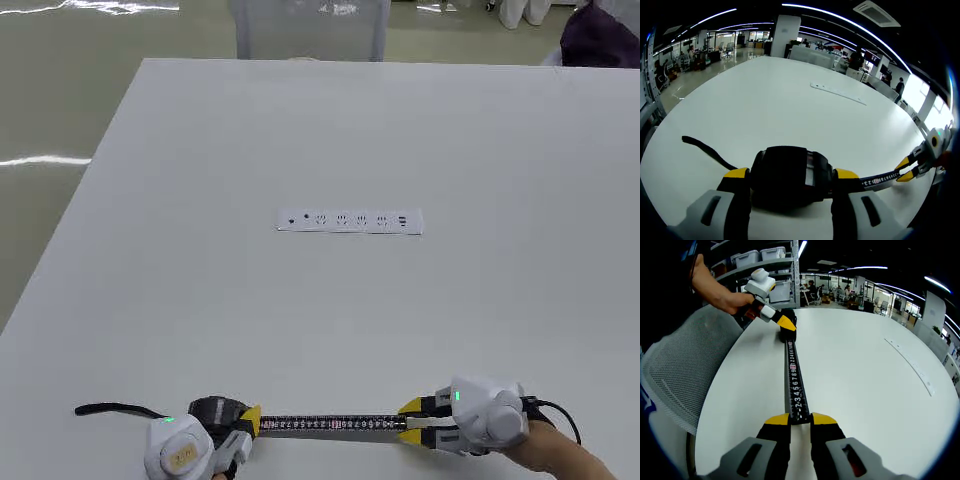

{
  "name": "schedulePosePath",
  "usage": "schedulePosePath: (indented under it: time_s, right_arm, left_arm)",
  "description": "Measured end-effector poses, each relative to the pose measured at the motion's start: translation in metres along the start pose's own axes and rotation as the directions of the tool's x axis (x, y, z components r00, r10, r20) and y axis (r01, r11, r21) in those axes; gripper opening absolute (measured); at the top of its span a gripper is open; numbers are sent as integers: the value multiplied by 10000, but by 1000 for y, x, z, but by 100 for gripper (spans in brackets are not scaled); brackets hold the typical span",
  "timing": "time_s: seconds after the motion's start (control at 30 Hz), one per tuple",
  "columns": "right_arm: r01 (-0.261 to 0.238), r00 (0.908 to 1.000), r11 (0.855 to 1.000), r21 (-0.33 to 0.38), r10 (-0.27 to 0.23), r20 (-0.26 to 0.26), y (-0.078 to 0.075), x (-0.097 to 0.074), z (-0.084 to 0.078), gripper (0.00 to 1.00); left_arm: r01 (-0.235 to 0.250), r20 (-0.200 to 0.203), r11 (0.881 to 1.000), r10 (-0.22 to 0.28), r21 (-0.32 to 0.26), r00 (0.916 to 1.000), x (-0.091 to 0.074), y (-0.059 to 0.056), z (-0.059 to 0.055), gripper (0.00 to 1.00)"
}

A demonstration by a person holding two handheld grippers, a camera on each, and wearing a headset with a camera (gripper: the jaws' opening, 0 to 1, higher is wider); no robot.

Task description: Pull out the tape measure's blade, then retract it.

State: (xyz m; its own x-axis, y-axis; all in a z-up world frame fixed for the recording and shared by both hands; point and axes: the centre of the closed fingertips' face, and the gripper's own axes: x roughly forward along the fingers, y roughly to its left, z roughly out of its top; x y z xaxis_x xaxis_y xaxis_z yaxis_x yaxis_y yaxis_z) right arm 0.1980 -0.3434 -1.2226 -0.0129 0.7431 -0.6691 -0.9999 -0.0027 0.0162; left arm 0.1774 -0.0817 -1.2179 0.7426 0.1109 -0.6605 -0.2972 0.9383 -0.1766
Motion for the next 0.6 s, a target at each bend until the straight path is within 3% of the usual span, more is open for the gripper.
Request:
schedulePosePath:
  time_s: [0.6]
  right_arm:
    - [-30,10000,10000,-86,30,-54,-1,3,5,13]
  left_arm:
    - [81,-9,10000,-81,-3,10000,0,1,-1,62]
